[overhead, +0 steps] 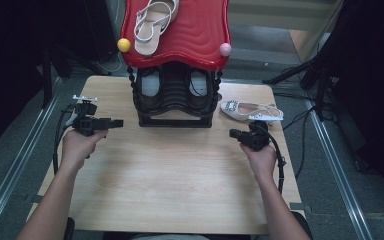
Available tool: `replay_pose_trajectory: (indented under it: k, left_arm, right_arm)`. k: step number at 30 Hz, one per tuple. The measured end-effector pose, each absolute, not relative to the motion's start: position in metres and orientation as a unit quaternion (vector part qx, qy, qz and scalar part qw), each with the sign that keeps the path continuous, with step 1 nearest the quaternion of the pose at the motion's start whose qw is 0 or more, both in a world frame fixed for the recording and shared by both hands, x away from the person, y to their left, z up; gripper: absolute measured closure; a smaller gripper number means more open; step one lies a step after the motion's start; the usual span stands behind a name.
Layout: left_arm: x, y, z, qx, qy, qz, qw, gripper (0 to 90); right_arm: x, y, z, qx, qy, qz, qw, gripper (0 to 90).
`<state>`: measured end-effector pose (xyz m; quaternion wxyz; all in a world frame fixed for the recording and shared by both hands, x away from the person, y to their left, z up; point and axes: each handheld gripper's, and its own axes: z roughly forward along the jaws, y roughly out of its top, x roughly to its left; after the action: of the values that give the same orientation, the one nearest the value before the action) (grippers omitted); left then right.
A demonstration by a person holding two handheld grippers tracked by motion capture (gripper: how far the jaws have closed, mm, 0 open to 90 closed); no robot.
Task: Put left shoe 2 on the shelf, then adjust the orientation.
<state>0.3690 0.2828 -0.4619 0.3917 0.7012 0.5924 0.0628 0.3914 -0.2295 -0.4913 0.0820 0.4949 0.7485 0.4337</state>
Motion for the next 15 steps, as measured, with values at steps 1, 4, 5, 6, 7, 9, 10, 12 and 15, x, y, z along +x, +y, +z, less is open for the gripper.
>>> replay_pose_trajectory:
  k: [1,4,5,6,7,9,10,12,15]
  left_arm:
    - [0.368,0.283,-0.463,0.704,0.591,0.061,0.389,37.3]
    - [0.366,0.281,-0.465,0.707,0.588,0.068,0.387,37.2]
    - [0.366,0.280,-0.466,0.709,0.586,0.068,0.386,37.1]
    - [0.366,0.280,-0.467,0.709,0.586,0.067,0.387,37.1]
    - [0.366,0.280,-0.467,0.710,0.585,0.063,0.388,37.0]
    - [0.366,0.278,-0.467,0.711,0.583,0.064,0.389,37.1]
    - [0.366,0.278,-0.467,0.711,0.583,0.064,0.389,37.1]
    - [0.365,0.277,-0.467,0.713,0.579,0.065,0.390,37.1]
    - [0.364,0.274,-0.469,0.717,0.573,0.066,0.392,37.1]
  right_arm:
    - [0.392,-0.231,-0.491,0.498,0.748,0.432,0.080,88.3]
    - [0.397,-0.235,-0.488,0.501,0.750,0.424,0.081,89.2]
    - [0.399,-0.237,-0.487,0.500,0.751,0.423,0.086,89.8]
    - [0.400,-0.238,-0.486,0.501,0.750,0.423,0.088,90.0]
    - [0.402,-0.240,-0.485,0.504,0.747,0.424,0.089,90.0]
    - [0.404,-0.243,-0.486,0.508,0.744,0.425,0.091,90.0]
    - [0.404,-0.243,-0.486,0.508,0.744,0.425,0.091,90.0]
    - [0.407,-0.249,-0.489,0.518,0.738,0.423,0.089,90.0]
    - [0.410,-0.253,-0.489,0.523,0.735,0.423,0.088,90.0]
